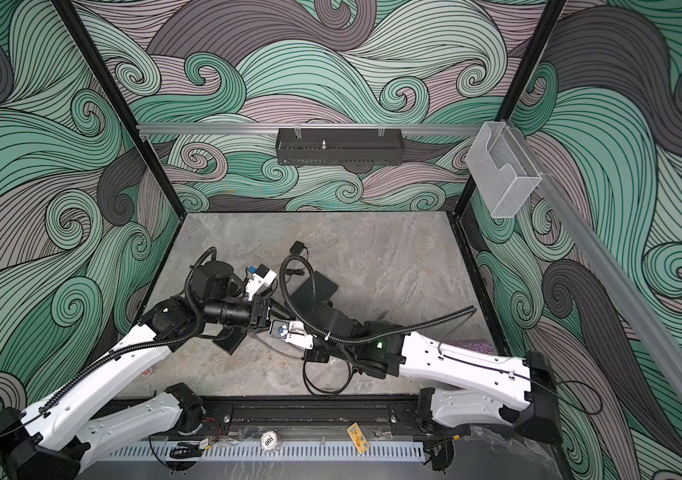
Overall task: Insert the plug into the switch port
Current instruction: 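Carry the ethernet plug toward the left gripper while left gripper approaches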
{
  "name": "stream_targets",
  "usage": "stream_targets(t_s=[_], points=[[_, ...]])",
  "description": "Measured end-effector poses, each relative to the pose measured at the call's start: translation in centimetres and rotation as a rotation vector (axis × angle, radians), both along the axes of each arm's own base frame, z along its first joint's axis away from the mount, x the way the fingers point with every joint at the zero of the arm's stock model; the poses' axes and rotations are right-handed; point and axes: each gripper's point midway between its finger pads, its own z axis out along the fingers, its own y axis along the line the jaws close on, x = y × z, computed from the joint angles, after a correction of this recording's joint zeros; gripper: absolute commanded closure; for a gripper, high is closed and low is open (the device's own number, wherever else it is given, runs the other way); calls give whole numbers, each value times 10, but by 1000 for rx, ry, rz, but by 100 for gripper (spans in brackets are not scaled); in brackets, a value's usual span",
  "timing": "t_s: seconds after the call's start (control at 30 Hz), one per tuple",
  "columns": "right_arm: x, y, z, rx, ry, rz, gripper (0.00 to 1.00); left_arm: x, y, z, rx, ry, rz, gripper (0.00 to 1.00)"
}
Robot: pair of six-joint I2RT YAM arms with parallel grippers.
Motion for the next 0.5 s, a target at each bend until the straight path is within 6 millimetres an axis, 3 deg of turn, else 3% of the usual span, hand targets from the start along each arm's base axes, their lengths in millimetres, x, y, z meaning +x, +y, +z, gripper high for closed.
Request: stream_targets(t_s=[0.4,0.5], points=[[4,-3,3,-23,-28,-26,93,-2,2,-5,24,-3,-7,56],[4,0,4,-30,-27,-22,93,-3,1,-6,26,-6,-8,62]])
